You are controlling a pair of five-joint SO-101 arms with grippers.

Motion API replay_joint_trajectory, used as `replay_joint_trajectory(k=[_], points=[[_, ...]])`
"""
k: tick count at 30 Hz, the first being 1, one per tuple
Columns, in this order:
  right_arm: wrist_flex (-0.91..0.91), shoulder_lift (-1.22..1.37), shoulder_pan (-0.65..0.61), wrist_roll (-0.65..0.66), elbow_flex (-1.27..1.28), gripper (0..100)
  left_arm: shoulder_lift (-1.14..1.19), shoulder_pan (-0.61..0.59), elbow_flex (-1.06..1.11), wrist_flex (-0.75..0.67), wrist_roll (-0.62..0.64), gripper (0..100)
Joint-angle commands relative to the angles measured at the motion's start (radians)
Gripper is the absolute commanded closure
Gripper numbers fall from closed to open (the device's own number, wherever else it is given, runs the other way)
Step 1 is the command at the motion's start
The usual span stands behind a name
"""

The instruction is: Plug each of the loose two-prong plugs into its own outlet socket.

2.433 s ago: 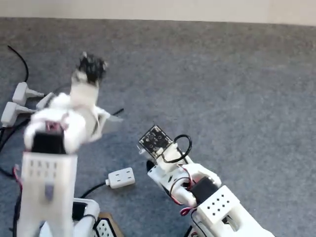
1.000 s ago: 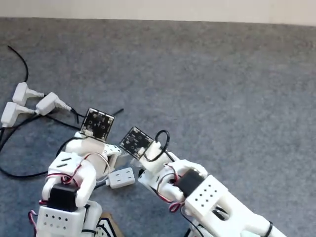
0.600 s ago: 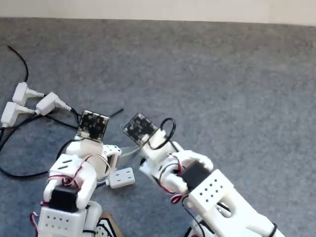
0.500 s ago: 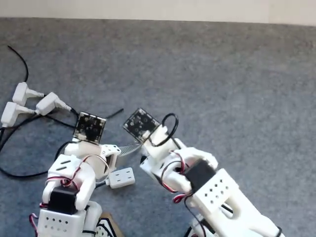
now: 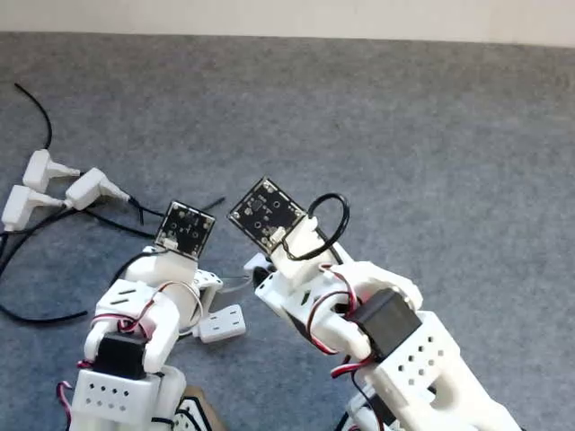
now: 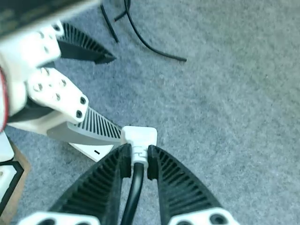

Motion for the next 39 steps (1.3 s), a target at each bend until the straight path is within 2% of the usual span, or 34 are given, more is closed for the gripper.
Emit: replay_joint_trajectory(k=[1,3,6,9,16,20,25,29,33,39], points=[[0.015,-0.022,0.010,0.018,-0.028,99.3,-0.005,-0.010,-0.021,-0.009,-0.002,60],[0.019,-0.022,0.010,0.046,0.005,99.3,-0.002,-0.021,-0.035,-0.008,-0.002,60],[0.025,0.010,0.013,0.055,0.047,99.3,0.010,-0.113,-0.120,-0.005,0.000,60],[0.064,0.102,0.010,0.057,-0.010,99.3,0.097,-0.165,-0.205,-0.003,0.002,60],[0.240,0.438,0.008,0.049,-0.341,99.3,0.595,-0.306,-0.466,-0.002,0.020,60],[0.326,0.582,0.007,0.057,-0.532,99.3,0.931,-0.443,-0.727,0.100,0.006,60],[0.318,0.622,0.007,0.203,-0.622,99.3,1.325,-0.628,-1.070,0.256,-0.164,60],[0.278,0.627,-0.039,0.399,-0.584,99.3,1.563,-0.757,-1.310,0.339,-0.321,60],[0.225,0.627,-0.139,0.551,-0.487,99.3,1.718,-0.874,-1.486,0.387,-0.471,60],[0.081,0.627,-0.202,0.684,-0.337,99.3,1.867,-1.012,-1.647,0.385,-0.583,60]])
